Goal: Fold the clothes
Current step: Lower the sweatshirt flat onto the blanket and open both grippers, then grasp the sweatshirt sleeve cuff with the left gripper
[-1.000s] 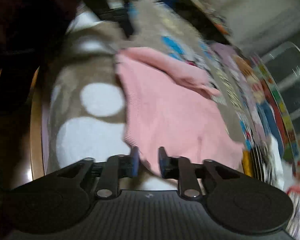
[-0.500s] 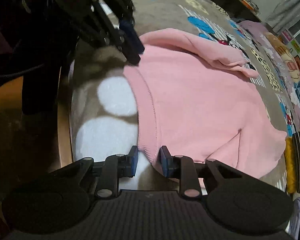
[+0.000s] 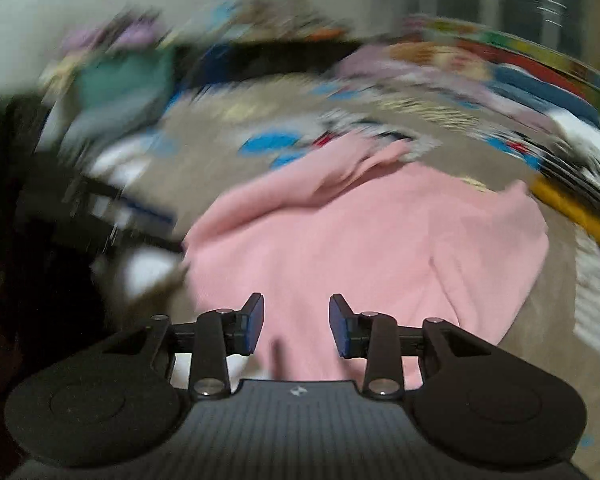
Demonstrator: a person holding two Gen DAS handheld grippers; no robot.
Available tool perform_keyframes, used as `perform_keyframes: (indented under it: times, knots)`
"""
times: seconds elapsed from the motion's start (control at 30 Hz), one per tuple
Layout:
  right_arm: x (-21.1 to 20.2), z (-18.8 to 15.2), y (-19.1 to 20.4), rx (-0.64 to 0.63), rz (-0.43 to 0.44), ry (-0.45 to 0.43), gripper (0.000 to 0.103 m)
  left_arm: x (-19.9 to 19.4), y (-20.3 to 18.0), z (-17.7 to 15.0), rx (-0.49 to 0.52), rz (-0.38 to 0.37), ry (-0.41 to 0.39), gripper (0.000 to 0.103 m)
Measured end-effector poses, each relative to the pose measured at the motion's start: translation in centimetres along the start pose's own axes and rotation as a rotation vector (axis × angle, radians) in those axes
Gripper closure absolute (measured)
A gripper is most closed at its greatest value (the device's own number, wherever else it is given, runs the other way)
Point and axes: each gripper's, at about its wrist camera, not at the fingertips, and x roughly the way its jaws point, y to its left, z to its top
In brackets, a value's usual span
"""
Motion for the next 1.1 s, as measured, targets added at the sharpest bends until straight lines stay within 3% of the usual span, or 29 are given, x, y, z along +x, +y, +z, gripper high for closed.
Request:
perform_keyframes:
  times: [0.07,0.13,0.17,0.23,0.37,0.43,0.5,0.8,1.1]
  knots:
    - [1.7,-0.7,0.2,0.045,-0.025,-0.037,0.066,0.4,0.4,0.0,-0.024,0.020,0.014,0.057]
    - [3.8,-2.2,1.3,0.015,-0.022,-0.004,0.062,0.7,1.1,0.0,-0.059,0.018,0.027,0.057]
    - [4.9,-3.4,2.0,-0.023,-0.026,0.012,0.055,0.8,1.6,0.2,-0.084,0.010,0.027,0.057]
    - [5.4,-5.4,2.7,-0.054,-0.045,-0.051,0.051,1.0,2.6,0.8,-0.140,-0.014,0.027,0.056]
    - [5.3,-5.8,0.5,0.047,0.054,-0.086,0.046,2.6,5.2,2.7,-0.293,-0.063,0.020,0.055]
    - [5.5,-6.2,0.3,0.055,0.066,-0.108,0.043,4.1,6.4,3.9,-0.362,-0.095,0.031,0.049]
    - [5.8,-6.1,0.7,0.036,0.070,-0.108,0.033,5.6,7.1,5.3,-0.388,-0.090,0.039,0.049]
    - [4.8,-5.7,-0.1,0.148,0.169,-0.093,0.026,12.4,12.0,10.8,-0.546,-0.135,0.054,0.049]
    - [4.8,-6.1,-1.2,0.226,0.250,-0.113,0.021,17.3,14.1,14.2,-0.554,-0.204,0.047,0.050]
